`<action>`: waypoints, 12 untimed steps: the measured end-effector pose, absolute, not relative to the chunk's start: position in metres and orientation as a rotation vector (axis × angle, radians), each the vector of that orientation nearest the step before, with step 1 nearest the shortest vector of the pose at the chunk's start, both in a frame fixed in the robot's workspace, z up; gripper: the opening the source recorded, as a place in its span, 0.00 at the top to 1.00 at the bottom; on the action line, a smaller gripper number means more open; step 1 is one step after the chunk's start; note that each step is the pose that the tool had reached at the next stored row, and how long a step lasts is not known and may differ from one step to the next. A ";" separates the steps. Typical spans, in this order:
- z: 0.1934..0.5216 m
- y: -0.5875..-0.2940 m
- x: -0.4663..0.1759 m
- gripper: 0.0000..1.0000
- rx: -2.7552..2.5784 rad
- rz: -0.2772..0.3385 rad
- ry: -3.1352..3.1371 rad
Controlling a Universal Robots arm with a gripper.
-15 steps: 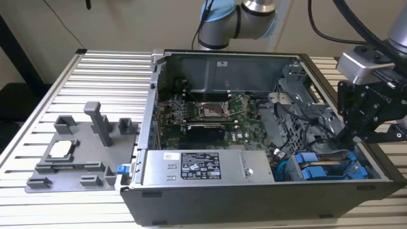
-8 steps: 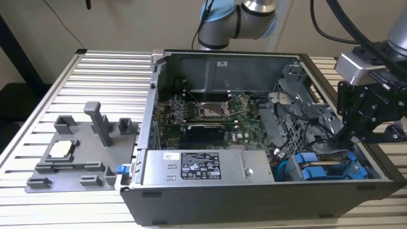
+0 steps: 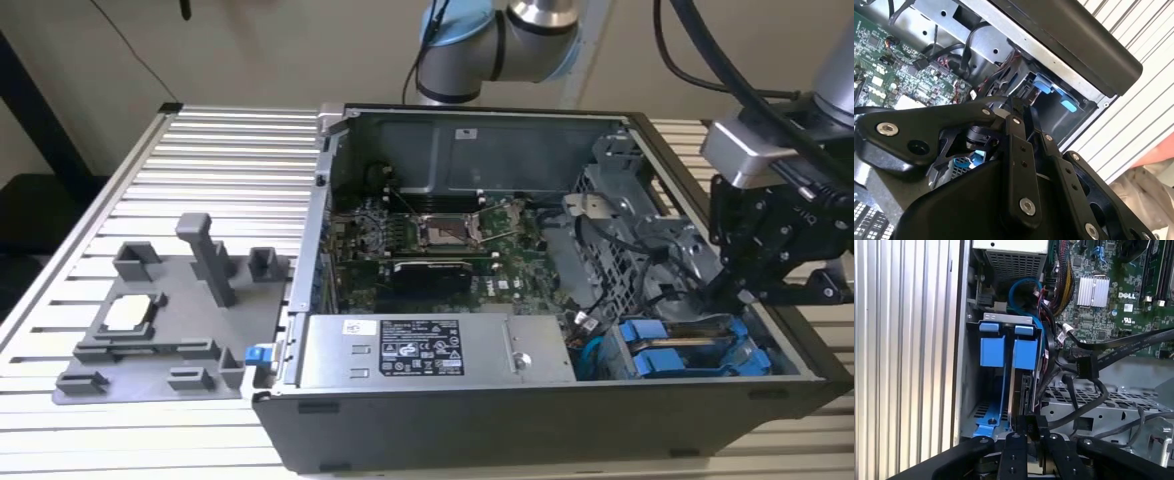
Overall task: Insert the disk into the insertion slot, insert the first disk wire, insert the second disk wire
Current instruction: 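Insert the first disk wire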
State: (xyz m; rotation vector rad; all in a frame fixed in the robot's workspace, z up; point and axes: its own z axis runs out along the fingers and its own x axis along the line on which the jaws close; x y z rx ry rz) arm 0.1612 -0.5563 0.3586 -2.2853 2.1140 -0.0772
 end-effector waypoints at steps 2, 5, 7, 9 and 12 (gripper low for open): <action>0.358 -0.557 0.161 0.81 -2.278 -0.079 2.109; 0.357 -0.558 0.161 0.81 -2.266 -0.081 2.105; 0.357 -0.558 0.161 0.81 -2.258 -0.080 2.103; 0.356 -0.558 0.161 0.81 -2.250 -0.075 2.102; 0.356 -0.558 0.161 0.81 -2.248 -0.074 2.104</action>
